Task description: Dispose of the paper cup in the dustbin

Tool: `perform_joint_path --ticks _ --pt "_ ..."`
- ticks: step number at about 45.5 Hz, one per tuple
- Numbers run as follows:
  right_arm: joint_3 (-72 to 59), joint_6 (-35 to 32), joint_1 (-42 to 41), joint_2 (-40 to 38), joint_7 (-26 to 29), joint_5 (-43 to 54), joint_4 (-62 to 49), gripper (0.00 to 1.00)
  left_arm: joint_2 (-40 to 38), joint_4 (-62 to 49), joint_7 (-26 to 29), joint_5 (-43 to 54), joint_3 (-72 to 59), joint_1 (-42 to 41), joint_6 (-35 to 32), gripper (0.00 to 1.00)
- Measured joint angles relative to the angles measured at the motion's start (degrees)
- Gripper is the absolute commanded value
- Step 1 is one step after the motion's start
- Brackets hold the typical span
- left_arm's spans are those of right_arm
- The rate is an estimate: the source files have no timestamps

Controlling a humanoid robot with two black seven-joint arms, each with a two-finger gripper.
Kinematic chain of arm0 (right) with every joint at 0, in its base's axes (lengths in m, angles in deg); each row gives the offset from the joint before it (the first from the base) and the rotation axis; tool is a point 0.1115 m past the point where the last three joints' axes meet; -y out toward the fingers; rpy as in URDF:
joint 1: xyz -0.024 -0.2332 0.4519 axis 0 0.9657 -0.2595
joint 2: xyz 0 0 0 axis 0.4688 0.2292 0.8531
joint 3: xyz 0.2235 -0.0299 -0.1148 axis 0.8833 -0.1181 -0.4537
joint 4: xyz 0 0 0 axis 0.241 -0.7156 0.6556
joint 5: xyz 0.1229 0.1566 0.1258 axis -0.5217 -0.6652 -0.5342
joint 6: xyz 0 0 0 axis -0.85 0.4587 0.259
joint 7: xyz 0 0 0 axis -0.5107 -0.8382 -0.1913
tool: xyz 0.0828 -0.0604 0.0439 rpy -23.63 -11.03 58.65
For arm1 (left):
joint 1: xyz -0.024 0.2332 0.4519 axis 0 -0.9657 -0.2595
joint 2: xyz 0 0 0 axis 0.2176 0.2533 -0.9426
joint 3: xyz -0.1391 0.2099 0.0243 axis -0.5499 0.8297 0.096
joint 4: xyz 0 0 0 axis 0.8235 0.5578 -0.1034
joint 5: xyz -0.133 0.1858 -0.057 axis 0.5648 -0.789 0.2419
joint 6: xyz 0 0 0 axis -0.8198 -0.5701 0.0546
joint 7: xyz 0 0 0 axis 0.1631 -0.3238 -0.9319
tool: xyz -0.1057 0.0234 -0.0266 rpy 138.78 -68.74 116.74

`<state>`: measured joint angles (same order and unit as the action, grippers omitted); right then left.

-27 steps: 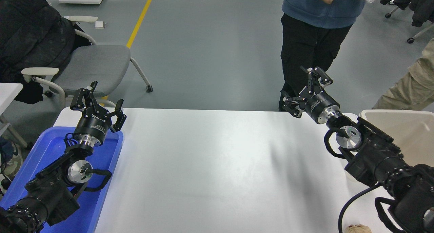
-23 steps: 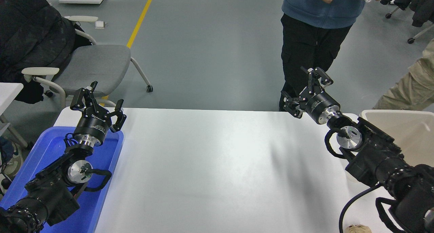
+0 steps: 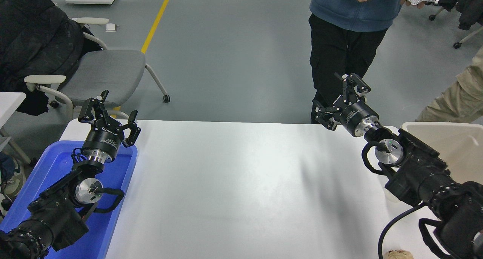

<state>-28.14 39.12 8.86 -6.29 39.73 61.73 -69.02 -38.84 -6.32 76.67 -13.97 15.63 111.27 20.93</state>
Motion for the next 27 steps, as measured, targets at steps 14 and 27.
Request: perform_joint_path --ticks 14,27 --pt "0.04 -0.95 0.29 -0.67 0.01 0.0 1.35 1.0 0.06 0.0 0.02 0.0 0.0 0.0 0.0 1.0" --pt "0.09 -2.38 2.54 -8.92 0.01 -0.11 10.42 1.0 0.09 0.0 0.02 0.01 0.0 0.0 0.0 1.0"
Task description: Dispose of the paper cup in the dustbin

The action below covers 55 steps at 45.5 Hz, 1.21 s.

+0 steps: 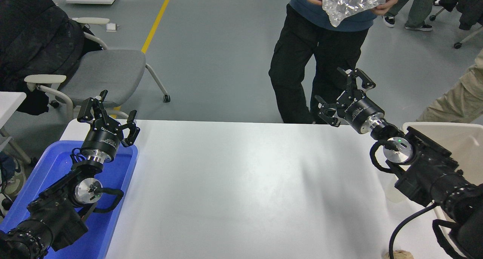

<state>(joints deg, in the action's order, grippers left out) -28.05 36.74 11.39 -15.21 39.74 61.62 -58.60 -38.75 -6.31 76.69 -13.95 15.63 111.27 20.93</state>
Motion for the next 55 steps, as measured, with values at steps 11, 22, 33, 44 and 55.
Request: perform_joint_path --ticks 11,22,33,44,55 --pt "-0.03 -0.43 5.19 -10.67 -0.05 0.55 10.06 1.0 0.0 0.0 0.0 0.0 0.02 -0.01 0.0 1.0" --pt "-0.07 -1.8 8.65 -19.83 -0.08 5.69 15.13 1.0 0.0 0.0 0.0 -0.01 0.02 0.0 0.0 1.0" --pt "-0.09 -5.16 10.05 -28.08 -0.19 11.75 16.73 1.0 0.0 0.0 -0.01 -0.01 0.01 0.0 0.0 1.0" --pt "-0.03 -8.96 10.41 -34.79 -2.41 23.37 17.77 1.0 0.0 0.0 -0.01 -0.02 0.0 0.0 0.0 1.0" --pt "-0.08 -10.26 10.51 -40.19 -4.83 38.45 24.29 1.0 -0.01 0.0 -0.01 -0.02 0.0 0.0 0.0 1.0"
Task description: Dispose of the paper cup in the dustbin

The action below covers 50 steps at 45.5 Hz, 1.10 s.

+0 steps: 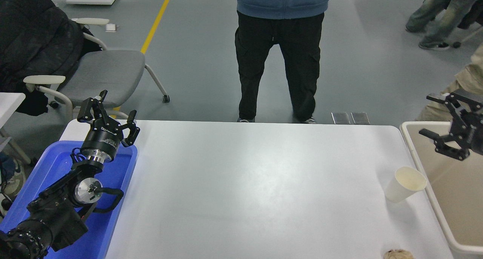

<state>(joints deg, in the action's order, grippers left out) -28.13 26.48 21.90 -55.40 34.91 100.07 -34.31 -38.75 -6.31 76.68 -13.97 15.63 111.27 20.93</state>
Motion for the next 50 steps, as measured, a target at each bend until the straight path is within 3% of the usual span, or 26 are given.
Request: perform_joint_path --ticks 8,21,50 --pt "-0.62 0.52 -0.77 -1.71 -0.86 12.28 4.61 0.99 0.0 -0.02 0.0 0.0 0.0 0.0 0.0 1.0" --pt "-10.5 6.71 -6.99 -2.17 -1.36 31.0 7.31 1.0 -0.01 -0.06 0.0 0.0 0.0 0.0 0.0 1.0" --pt "-28.88 19.93 -12.59 -1.66 -2.11 45.65 7.89 0.99 -0.04 -0.08 0.0 0.0 0.01 0.0 0.0 1.0"
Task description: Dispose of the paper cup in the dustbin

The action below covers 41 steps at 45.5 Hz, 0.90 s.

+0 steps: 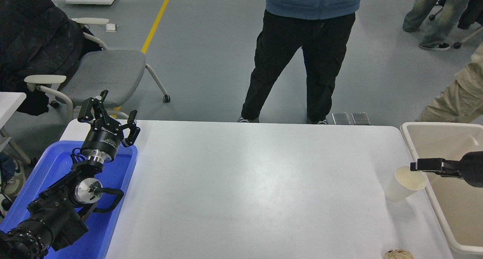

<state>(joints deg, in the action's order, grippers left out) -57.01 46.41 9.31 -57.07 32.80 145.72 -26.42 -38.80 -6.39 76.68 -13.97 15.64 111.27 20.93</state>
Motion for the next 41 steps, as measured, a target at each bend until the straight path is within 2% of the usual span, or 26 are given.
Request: perform_joint_path --ticks 12,33,37,41 --pt "-3.08 2.51 -0.44 2.26 -0.01 1.48 -1.5 0.99 0.02 -0.02 0.0 0.0 0.0 0.0 0.0 1.0" --pt "-10.37 8.66 -1.14 9.66 -0.58 1.39 -12.08 0.99 0.05 -0.02 -0.02 0.0 -0.01 0.0 0.0 1.0" --pt "-11.3 9.38 -1.14 10.71 -0.81 1.19 -13.67 0.96 0.04 -0.02 -0.02 0.0 -0.01 0.0 0.0 1.0" --pt "-11.85 9.83 -1.0 11.55 -1.26 1.06 -14.97 0.87 0.04 -0.02 -0.02 0.0 -0.01 0.0 0.0 1.0"
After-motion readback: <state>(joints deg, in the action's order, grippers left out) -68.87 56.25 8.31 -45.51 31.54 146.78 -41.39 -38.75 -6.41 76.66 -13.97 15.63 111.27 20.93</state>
